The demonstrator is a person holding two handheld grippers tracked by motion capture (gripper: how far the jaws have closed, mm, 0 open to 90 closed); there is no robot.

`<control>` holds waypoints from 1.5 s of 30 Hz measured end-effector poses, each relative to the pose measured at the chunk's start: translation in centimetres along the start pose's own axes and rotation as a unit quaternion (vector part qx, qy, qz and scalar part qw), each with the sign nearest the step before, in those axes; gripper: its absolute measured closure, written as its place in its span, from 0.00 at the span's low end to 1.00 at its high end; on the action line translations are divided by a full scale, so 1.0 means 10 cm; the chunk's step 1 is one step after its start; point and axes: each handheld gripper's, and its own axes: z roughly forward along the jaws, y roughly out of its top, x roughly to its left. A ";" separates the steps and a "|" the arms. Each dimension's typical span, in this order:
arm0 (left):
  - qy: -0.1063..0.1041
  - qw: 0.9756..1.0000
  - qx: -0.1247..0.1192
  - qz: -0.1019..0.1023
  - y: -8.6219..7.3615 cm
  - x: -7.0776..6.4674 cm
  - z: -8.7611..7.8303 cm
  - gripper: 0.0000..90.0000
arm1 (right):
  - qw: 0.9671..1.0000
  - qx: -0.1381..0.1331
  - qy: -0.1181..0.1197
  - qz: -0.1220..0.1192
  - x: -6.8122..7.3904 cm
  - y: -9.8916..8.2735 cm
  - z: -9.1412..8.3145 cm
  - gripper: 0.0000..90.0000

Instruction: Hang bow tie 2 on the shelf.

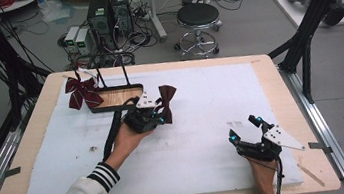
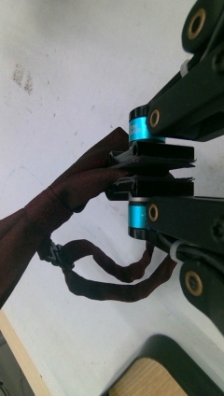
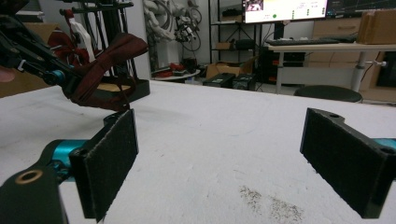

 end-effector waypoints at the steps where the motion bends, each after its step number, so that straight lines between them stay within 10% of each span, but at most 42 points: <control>1: 0.003 1.000 0.001 0.001 -0.02 0.02 -0.03 0.94 | 1.000 0.000 0.000 0.000 0.00 0.00 0.00 0.12; 45: 0.114 0.988 -0.101 0.010 -0.07 0.36 -0.86 0.94 | 1.000 0.002 0.000 -0.005 0.01 0.00 0.01 0.12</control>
